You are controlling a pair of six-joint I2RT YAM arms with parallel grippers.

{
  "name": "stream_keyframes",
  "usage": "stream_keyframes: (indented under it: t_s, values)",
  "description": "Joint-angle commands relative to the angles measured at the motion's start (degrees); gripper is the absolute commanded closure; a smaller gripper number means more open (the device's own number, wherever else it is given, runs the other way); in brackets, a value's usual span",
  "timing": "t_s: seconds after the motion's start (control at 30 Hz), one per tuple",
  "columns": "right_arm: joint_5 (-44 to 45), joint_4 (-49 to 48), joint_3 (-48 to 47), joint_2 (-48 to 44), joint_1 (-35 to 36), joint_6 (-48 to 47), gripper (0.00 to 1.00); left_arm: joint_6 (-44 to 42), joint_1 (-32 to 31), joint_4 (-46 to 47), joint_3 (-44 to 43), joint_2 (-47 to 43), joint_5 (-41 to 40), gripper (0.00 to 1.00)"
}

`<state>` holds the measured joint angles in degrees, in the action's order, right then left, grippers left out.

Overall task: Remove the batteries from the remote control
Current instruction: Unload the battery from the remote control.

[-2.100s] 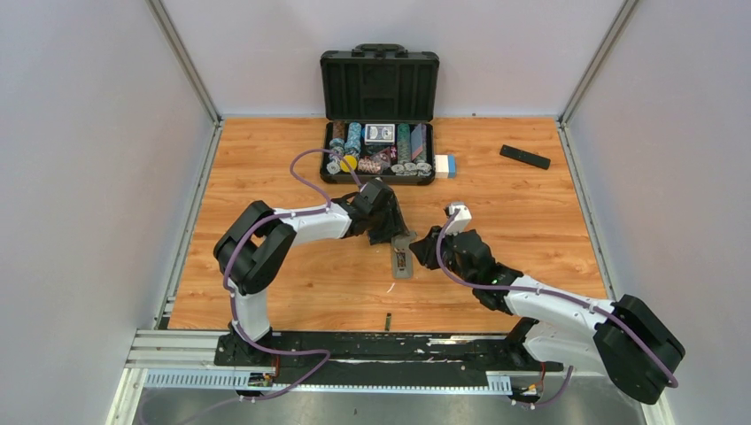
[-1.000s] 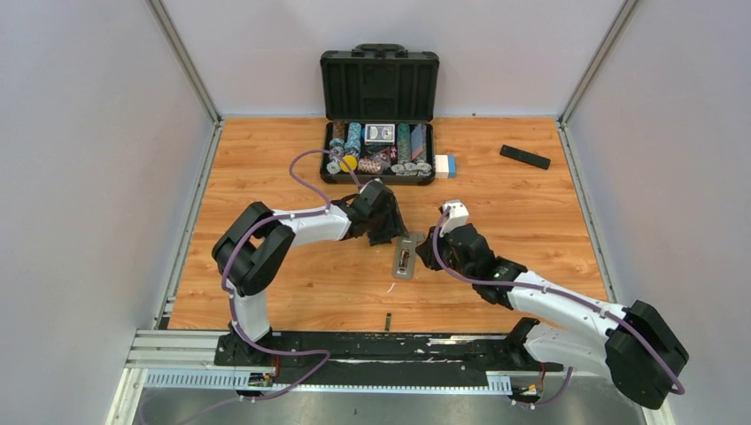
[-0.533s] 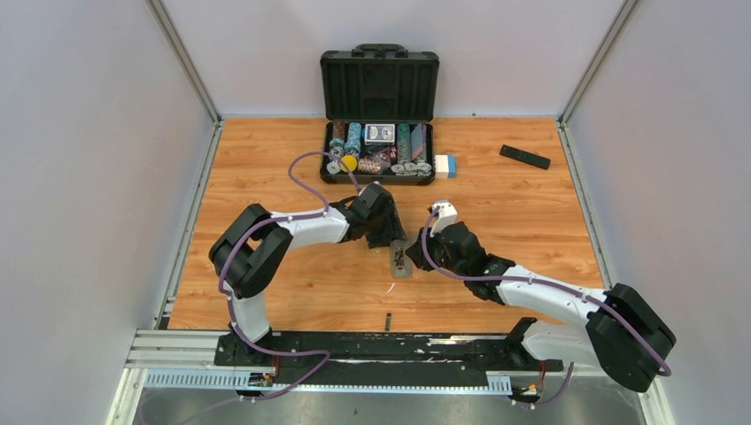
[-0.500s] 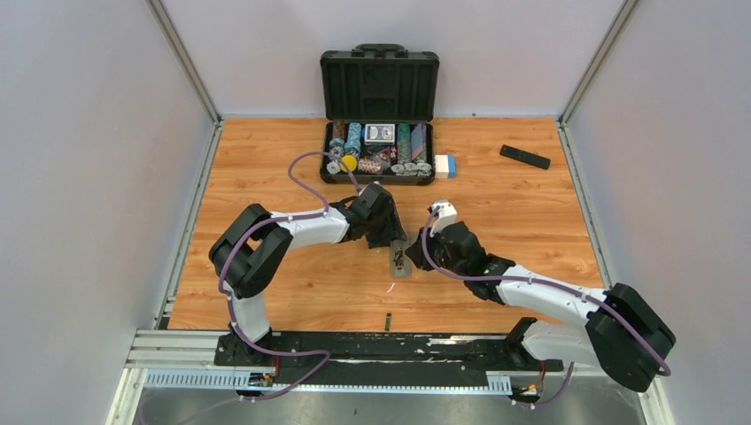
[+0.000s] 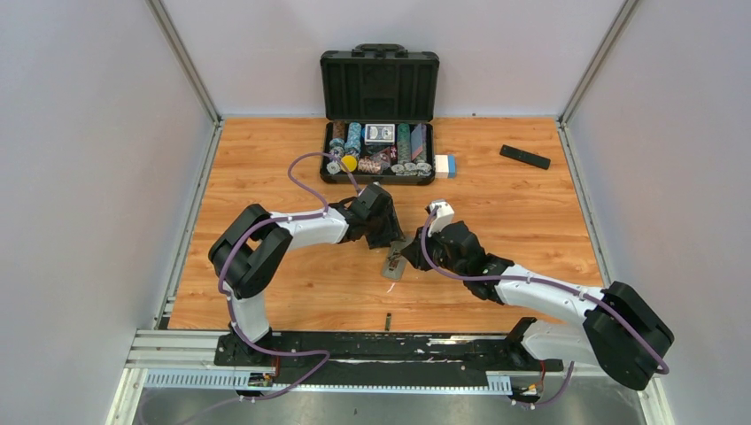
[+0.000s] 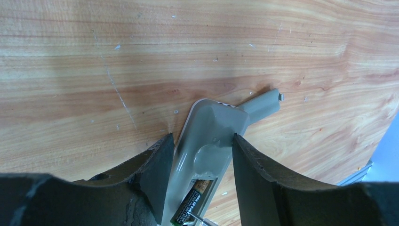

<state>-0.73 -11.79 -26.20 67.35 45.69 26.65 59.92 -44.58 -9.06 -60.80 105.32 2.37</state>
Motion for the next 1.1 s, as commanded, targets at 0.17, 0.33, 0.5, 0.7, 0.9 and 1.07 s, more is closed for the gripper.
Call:
stream_keyframes:
  t_s: [0.17,0.33,0.5,0.7,0.9,1.07]
  values:
    - [9.2,4.2,-3.5,0.3,0.3,-2.5,1.0,-1.9,-0.8,-12.7,4.4,4.4,-0.9,0.42]
    - [9.1,1.5,-0.8,-0.7,0.3,0.2,1.0,-1.9,-0.8,-12.6,3.9,4.8,-0.8,0.42]
    - [8.6,-1.4,0.0,-1.0,0.3,1.7,1.0,-2.2,-0.8,-13.0,3.4,5.2,-0.6,0.43]
    - [7.0,-1.0,-1.4,-1.5,0.3,-0.3,1.0,-2.0,-0.8,-13.0,4.0,4.6,-1.3,0.42]
    - [7.3,1.1,-1.1,-5.6,0.3,-0.3,1.0,-3.0,-0.8,-16.9,3.8,2.1,-6.7,0.36]
    - [8.9,4.7,-0.9,-10.1,0.3,-0.9,1.0,-3.6,-0.8,-17.2,5.7,-1.8,-9.4,0.33]
